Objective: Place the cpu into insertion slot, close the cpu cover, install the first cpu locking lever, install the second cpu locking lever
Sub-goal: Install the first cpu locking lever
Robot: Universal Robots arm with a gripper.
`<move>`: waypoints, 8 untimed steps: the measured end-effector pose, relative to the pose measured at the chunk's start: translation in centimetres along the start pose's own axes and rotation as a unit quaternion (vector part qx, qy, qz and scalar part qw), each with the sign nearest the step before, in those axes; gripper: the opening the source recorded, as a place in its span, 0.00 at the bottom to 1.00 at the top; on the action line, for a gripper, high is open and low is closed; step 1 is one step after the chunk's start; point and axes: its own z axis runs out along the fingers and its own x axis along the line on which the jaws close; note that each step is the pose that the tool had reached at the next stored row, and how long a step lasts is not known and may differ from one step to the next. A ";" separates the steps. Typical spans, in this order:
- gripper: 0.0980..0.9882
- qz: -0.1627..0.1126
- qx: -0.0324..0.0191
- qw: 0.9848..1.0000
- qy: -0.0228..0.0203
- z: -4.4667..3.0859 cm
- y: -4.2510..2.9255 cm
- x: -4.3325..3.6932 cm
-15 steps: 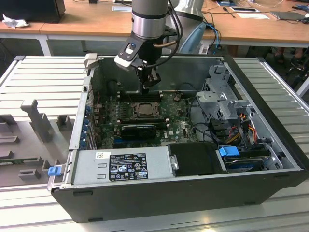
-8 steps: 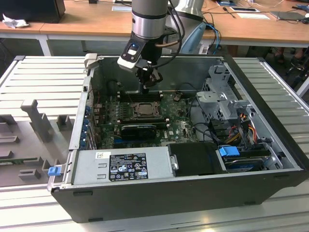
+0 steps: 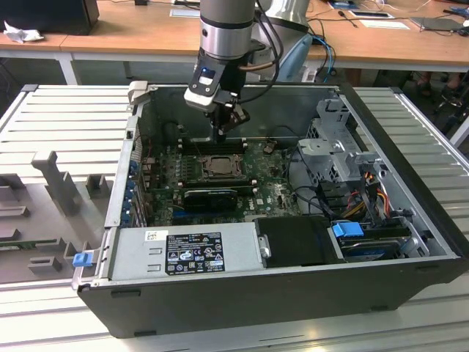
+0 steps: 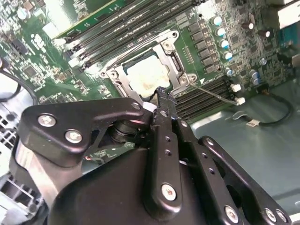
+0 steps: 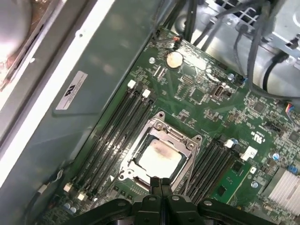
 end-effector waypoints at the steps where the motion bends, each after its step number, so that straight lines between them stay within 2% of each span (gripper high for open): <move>1: 0.01 -0.012 0.000 1.000 0.000 0.00 0.00 0.00; 3: 0.01 -0.035 0.000 0.999 0.000 0.01 0.00 0.00; 5: 0.01 -0.075 0.001 0.997 -0.001 0.03 0.00 0.00; 8: 0.01 -0.103 0.001 0.995 -0.001 0.04 0.00 0.00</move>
